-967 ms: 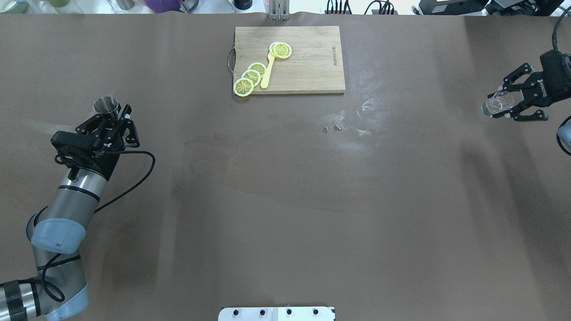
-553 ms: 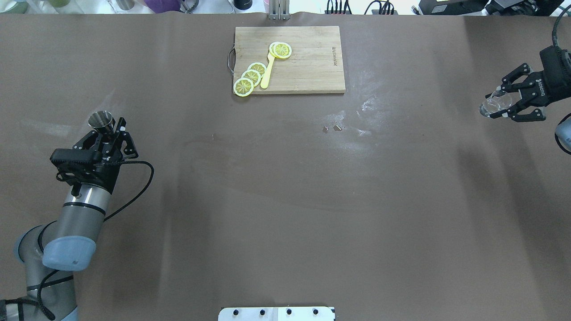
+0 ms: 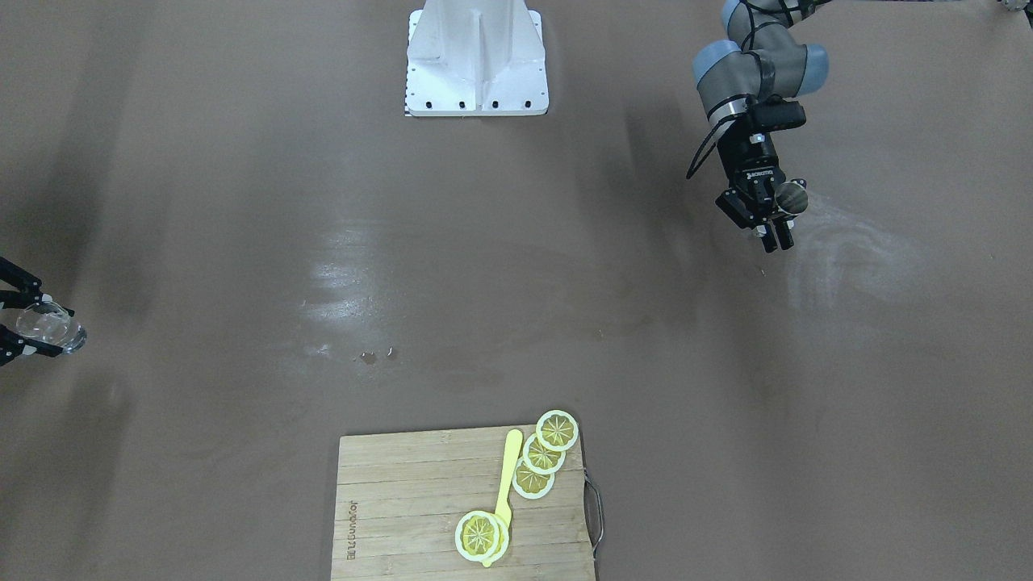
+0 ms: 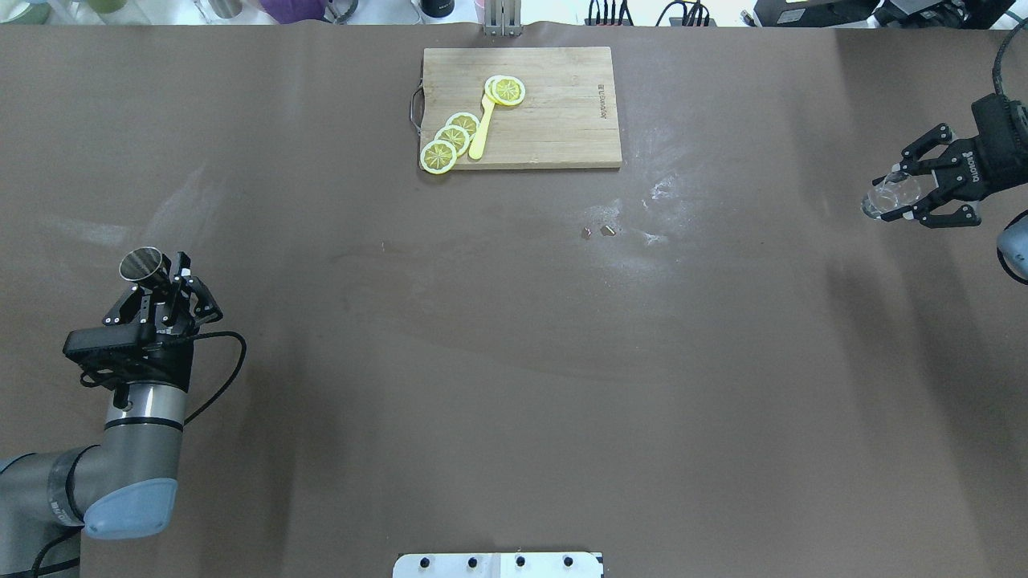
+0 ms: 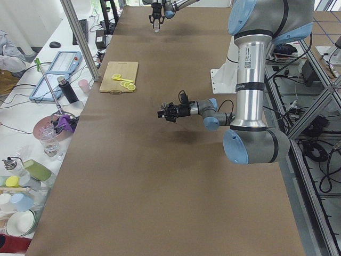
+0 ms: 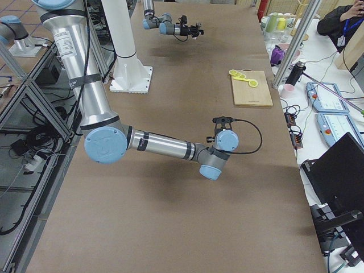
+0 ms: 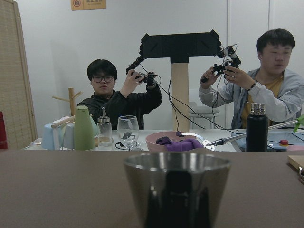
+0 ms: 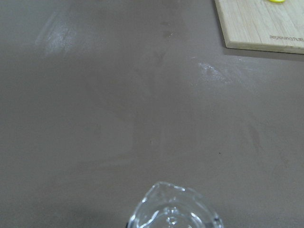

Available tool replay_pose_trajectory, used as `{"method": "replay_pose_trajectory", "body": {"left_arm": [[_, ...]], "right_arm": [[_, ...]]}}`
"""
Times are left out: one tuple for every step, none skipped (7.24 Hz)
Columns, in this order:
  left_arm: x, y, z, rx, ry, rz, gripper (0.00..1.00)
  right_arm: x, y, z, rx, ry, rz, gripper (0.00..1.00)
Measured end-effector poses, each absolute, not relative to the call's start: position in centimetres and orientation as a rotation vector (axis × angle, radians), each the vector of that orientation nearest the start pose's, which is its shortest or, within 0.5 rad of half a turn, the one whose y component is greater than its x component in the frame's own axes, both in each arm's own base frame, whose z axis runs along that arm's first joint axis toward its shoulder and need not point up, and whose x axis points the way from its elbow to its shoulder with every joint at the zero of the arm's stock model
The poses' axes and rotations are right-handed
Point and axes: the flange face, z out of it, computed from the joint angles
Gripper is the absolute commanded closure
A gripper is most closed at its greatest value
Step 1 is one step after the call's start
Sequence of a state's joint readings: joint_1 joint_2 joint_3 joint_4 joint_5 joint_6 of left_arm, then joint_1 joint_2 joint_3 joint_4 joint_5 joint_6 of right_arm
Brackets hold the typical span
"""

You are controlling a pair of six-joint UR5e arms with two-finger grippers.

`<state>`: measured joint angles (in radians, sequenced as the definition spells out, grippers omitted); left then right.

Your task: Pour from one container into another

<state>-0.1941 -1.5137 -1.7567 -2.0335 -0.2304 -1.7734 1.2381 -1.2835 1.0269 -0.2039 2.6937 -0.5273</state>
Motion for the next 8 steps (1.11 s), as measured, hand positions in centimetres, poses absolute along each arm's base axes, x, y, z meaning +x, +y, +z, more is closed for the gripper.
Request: {"method": "replay_pose_trajectory", "body": {"left_arm": [[40.4,-31.4,50.9,1.347,0.501,-0.766,1.0],[40.0,-31.4,51.9,1.375,0.489,-0.796,1.0],[39.8,-31.4,52.8,1.394,0.483,-0.815,1.0],[39.8,-31.4,53.6,1.404,0.474,-0.817,1.0],[39.9,-31.4,54.5,1.409,0.461,-0.81,1.0],[40.3,-31.5,55.2,1.407,0.449,-0.804,1.0],[40.6,-31.5,56.1,1.391,0.431,-0.798,1.0],[40.9,-31.7,57.0,1.372,0.411,-0.795,1.0]], "right_arm": [[-15.6,-56.8,59.8,1.173,-0.947,-1.324,1.0],[-16.6,-57.4,59.4,1.183,-0.921,-1.327,1.0],[-17.9,-58.2,59.0,1.19,-0.894,-1.329,1.0],[-19.3,-58.7,58.7,1.191,-0.872,-1.33,1.0],[-20.2,-58.9,58.8,1.187,-0.862,-1.332,1.0],[-20.8,-59.0,59.1,1.18,-0.86,-1.333,1.0],[-21.1,-59.1,59.4,1.172,-0.861,-1.332,1.0],[-21.3,-59.2,59.7,1.167,-0.863,-1.332,1.0]]}}
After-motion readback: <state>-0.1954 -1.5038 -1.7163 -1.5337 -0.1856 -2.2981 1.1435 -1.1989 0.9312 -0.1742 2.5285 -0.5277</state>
